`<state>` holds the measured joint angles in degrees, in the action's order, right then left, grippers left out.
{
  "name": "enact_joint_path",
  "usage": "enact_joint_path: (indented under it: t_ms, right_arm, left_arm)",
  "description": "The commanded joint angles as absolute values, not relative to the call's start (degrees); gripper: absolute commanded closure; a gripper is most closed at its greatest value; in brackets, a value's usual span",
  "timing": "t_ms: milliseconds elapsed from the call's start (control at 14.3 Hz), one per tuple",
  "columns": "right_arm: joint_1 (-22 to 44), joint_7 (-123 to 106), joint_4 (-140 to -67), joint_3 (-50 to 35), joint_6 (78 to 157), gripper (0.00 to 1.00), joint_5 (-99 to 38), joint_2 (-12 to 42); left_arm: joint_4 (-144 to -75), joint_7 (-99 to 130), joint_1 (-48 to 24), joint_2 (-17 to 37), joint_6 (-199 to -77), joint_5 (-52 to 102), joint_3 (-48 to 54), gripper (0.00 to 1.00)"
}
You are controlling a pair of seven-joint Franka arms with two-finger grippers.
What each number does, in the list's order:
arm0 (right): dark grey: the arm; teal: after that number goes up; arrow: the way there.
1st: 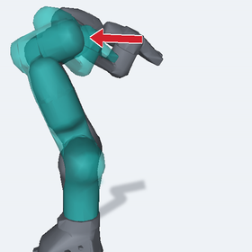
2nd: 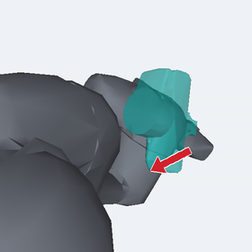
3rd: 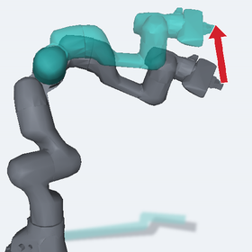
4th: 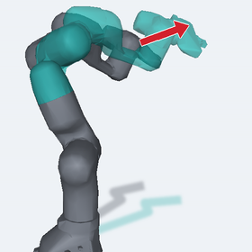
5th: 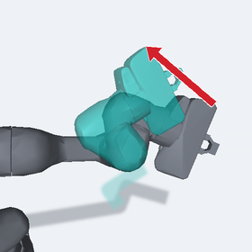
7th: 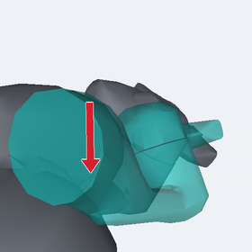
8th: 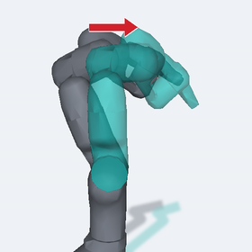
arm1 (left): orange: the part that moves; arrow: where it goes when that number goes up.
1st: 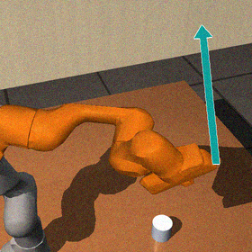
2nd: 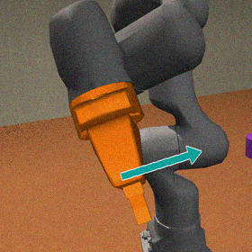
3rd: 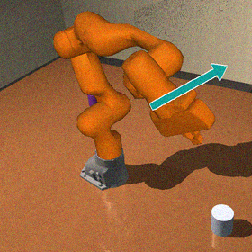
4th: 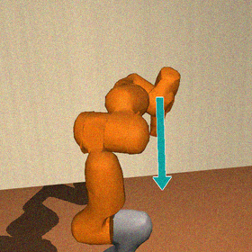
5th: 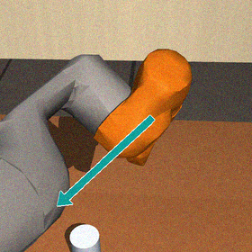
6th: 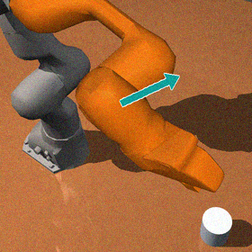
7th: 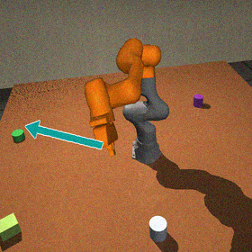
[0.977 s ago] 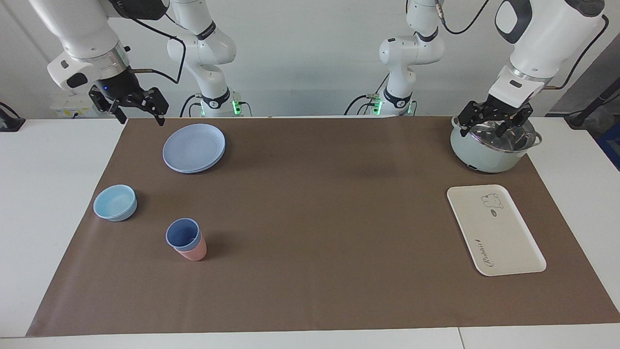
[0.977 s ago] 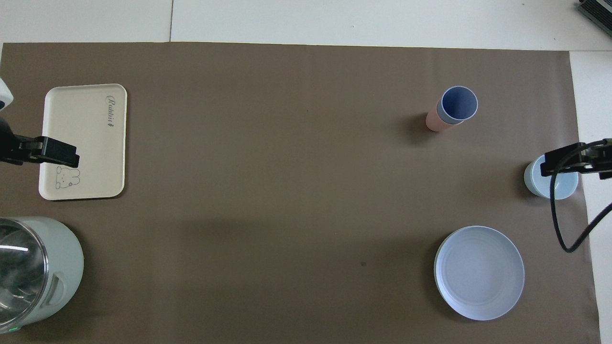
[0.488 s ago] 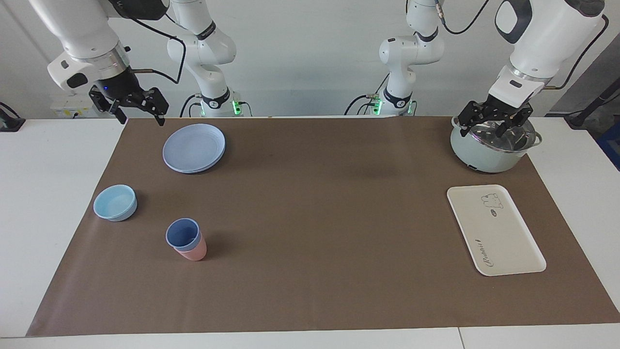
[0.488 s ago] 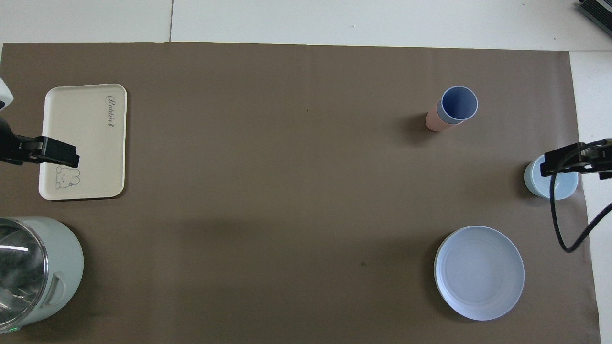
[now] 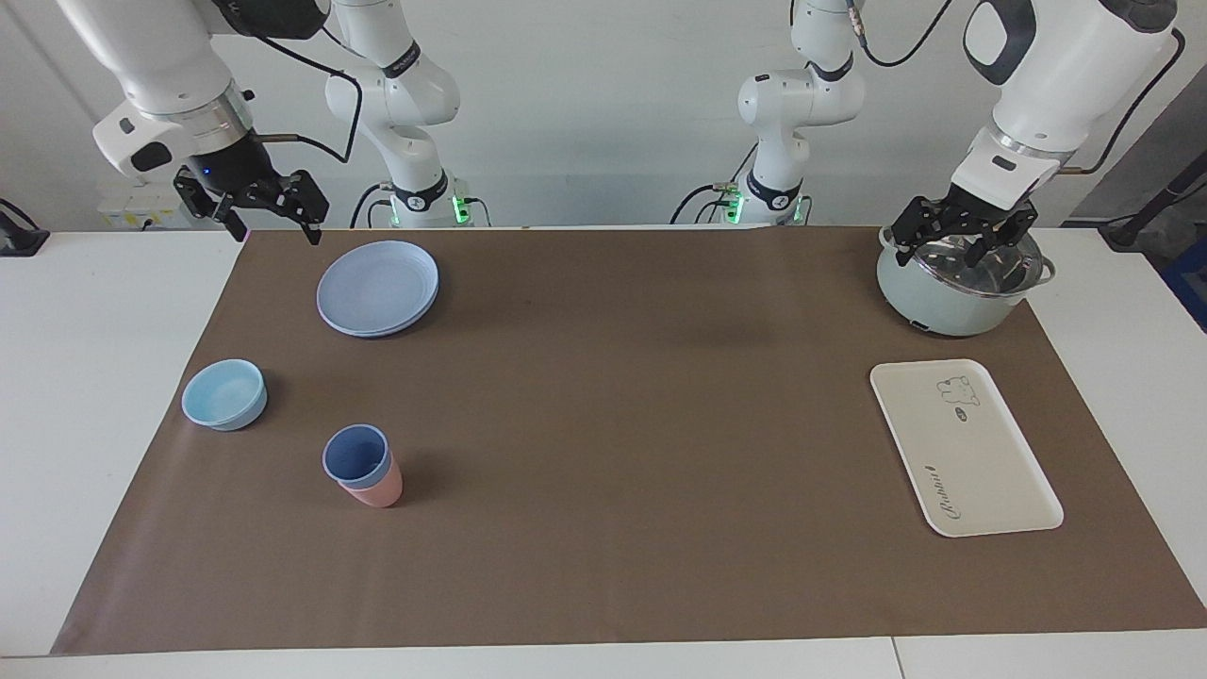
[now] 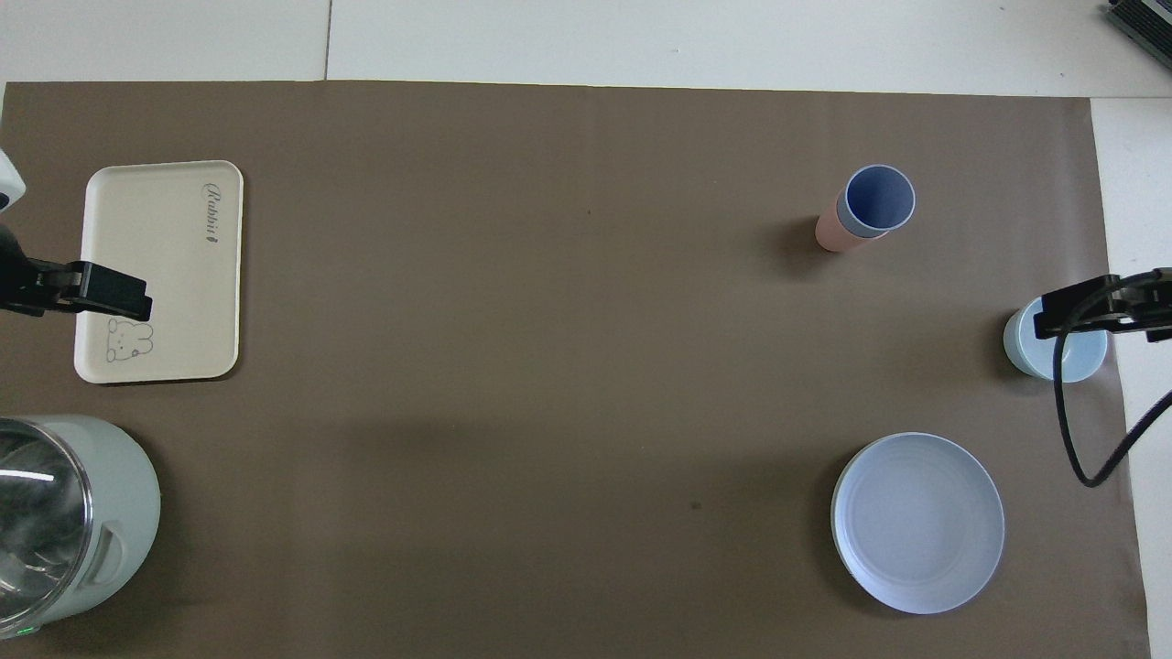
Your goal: Place cup on tray
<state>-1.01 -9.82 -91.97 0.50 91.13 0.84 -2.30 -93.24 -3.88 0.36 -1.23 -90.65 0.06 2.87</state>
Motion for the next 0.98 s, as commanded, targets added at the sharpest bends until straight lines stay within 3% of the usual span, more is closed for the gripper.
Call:
enact_joint_path:
  t_ms: [0, 488, 907]
  right_arm:
    - [-2.9, -24.9, -96.8, 0.3, 98.7, 0.0, -2.5, -3.8]
    - [-9.6, -67.0, -111.1, 0.4, 122.8, 0.0, -24.2, -1.9]
    - [-16.3, -94.4, -112.3, 0.4, 122.3, 0.0, -48.1, 8.0]
  left_arm:
    - [-94.0, -4.4, 0.9, -2.2, -90.4, 0.2, 3.2, 0.0]
    - [-94.0, -4.4, 0.9, -2.2, -90.5, 0.2, 3.2, 0.0]
    - [-94.0, -4.4, 0.9, -2.2, -90.5, 0.2, 3.2, 0.0]
